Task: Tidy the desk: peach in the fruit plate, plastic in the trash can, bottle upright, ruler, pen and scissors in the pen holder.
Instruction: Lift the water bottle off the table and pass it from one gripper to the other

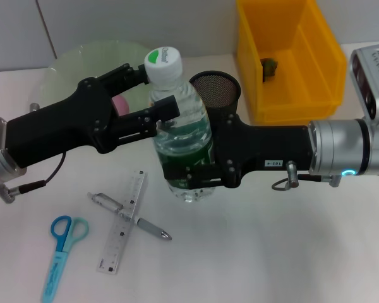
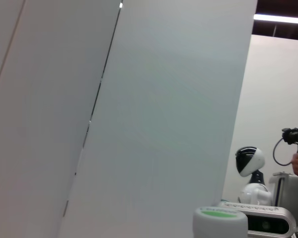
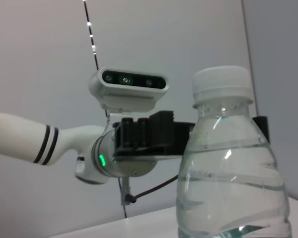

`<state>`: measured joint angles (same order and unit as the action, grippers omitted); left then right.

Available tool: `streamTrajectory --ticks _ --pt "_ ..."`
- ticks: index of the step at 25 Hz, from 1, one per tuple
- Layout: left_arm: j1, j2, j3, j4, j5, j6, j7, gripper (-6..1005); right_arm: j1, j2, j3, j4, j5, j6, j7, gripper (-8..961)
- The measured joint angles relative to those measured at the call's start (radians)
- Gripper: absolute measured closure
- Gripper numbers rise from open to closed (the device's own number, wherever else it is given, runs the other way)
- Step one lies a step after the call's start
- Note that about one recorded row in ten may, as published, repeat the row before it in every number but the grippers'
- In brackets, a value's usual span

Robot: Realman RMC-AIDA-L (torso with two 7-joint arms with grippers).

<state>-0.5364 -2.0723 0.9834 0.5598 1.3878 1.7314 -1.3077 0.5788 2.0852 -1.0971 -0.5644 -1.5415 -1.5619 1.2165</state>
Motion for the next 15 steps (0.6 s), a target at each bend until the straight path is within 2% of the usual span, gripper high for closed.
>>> streamTrajectory --ticks 15 --pt "-0.014 0.0 0.021 0.004 0.0 0.007 0.008 307 0.007 -0.001 -0.02 0.003 -0.006 0.021 0.006 196"
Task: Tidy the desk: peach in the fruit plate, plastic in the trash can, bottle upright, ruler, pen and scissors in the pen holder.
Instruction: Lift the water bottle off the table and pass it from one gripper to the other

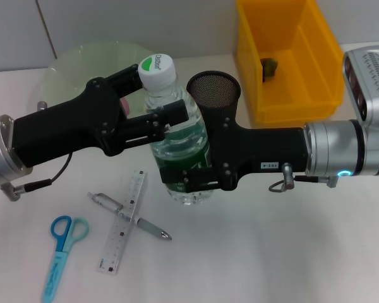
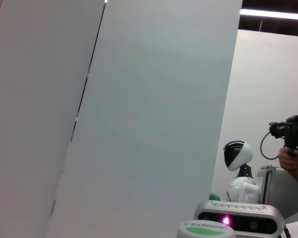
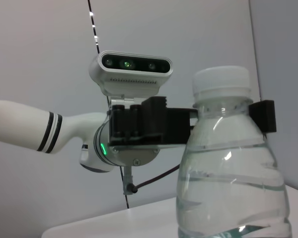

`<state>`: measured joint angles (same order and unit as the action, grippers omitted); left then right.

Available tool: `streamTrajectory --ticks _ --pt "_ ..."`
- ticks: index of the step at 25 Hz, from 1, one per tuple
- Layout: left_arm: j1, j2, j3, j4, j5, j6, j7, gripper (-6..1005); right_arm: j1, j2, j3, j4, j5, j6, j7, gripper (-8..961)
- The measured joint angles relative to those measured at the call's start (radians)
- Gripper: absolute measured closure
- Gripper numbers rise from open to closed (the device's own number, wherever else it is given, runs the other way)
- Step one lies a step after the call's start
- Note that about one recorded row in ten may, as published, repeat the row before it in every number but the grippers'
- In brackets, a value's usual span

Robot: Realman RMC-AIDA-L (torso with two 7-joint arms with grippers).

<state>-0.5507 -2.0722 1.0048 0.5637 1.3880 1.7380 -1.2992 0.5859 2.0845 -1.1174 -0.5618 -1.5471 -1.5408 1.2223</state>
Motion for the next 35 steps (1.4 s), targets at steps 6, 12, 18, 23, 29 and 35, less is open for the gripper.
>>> streamTrajectory --ticks 6,12,18,23,29,35 --pt "-0.001 0.001 0.006 0.002 0.0 0.0 0.0 309 0.003 -0.001 -0.024 0.0 -0.001 0.007 0.001 196" --pt "-0.002 0.002 0.006 0.004 0.0 -0.002 0.0 312 0.003 -0.002 -0.029 0.002 -0.001 0.007 0.001 195" --pt "-0.005 0.005 0.007 0.004 0.006 -0.004 0.0 314 0.001 -0.002 -0.029 -0.001 -0.001 0.007 0.002 195" --pt "-0.007 0.008 0.007 0.004 0.009 -0.006 -0.002 316 0.001 -0.002 -0.028 -0.002 -0.002 0.007 0.003 195" --pt "-0.009 0.009 0.007 0.006 0.009 -0.008 -0.009 319 0.002 -0.002 -0.029 -0.003 -0.002 0.007 0.003 194" --pt "-0.009 0.011 0.008 0.01 0.01 -0.008 -0.012 432 0.0 -0.003 -0.029 -0.005 -0.002 0.007 0.003 194"
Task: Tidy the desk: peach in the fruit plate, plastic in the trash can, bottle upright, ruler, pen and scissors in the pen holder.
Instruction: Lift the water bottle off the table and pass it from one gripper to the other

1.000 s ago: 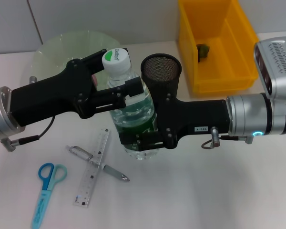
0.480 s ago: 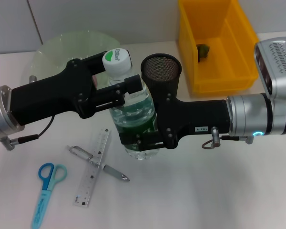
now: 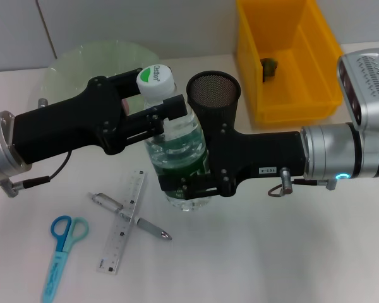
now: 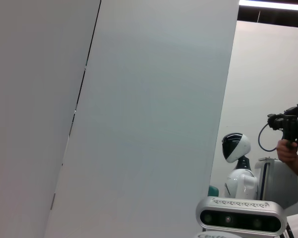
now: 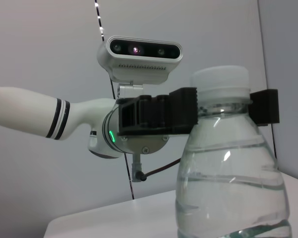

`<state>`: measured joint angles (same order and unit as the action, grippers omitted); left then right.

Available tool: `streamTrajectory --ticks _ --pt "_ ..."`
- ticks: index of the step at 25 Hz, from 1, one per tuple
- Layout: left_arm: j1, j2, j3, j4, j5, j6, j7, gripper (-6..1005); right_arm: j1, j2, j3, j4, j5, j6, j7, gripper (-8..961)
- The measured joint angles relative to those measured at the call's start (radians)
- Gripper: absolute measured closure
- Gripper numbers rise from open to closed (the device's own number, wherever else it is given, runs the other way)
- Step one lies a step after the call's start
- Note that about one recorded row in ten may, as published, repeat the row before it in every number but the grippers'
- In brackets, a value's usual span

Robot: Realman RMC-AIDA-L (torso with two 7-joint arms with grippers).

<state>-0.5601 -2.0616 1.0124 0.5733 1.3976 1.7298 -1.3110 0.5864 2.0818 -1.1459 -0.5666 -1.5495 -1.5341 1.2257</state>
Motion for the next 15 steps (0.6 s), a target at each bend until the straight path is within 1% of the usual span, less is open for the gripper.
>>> streamTrajectory --ticks 9,15 --pt "0.0 0.002 0.0 0.008 0.002 -0.014 -0.009 442 -0.003 -0.002 0.0 -0.003 0.0 -0.003 0.002 193" --pt "-0.001 0.001 0.0 0.029 0.018 -0.016 -0.018 561 -0.004 -0.002 0.0 -0.003 0.0 -0.007 0.002 192"
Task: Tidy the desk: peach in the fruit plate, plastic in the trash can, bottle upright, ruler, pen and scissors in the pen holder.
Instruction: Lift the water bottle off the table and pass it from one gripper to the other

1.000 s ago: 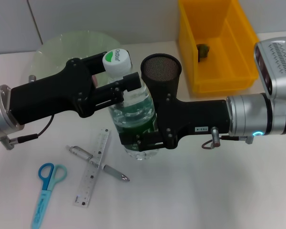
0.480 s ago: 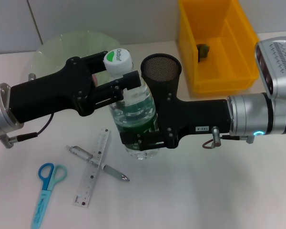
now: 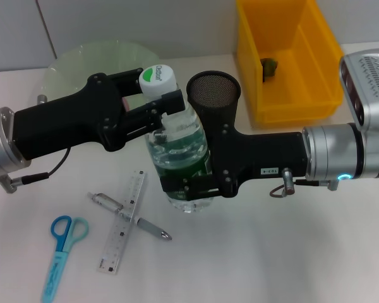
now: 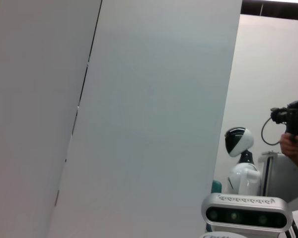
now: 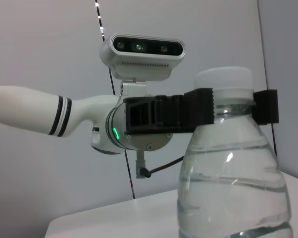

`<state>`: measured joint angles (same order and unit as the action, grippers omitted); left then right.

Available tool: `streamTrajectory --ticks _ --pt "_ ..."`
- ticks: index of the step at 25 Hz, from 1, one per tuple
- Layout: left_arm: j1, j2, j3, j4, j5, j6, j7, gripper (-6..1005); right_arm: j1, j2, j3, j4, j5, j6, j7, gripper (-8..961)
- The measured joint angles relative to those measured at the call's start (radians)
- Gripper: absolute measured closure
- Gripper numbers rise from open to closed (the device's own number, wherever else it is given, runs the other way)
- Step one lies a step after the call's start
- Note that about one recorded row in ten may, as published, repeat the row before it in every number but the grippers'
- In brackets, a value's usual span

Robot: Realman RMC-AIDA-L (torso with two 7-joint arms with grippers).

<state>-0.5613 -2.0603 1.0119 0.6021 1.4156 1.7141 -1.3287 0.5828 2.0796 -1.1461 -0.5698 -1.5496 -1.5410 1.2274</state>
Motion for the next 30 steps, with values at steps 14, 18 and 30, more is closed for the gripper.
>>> streamTrajectory --ticks 14,18,30 --pt "0.0 -0.001 0.001 0.017 0.01 0.0 -0.009 560 0.0 -0.001 0.003 -0.007 0.001 -0.004 0.0 191" --pt "-0.001 0.0 0.003 0.021 0.01 -0.001 -0.019 559 0.003 -0.001 0.007 -0.008 0.001 -0.004 0.001 191" --pt "-0.002 0.0 0.004 0.03 0.013 -0.002 -0.02 558 0.0 -0.001 0.011 -0.024 0.005 0.0 0.005 190"
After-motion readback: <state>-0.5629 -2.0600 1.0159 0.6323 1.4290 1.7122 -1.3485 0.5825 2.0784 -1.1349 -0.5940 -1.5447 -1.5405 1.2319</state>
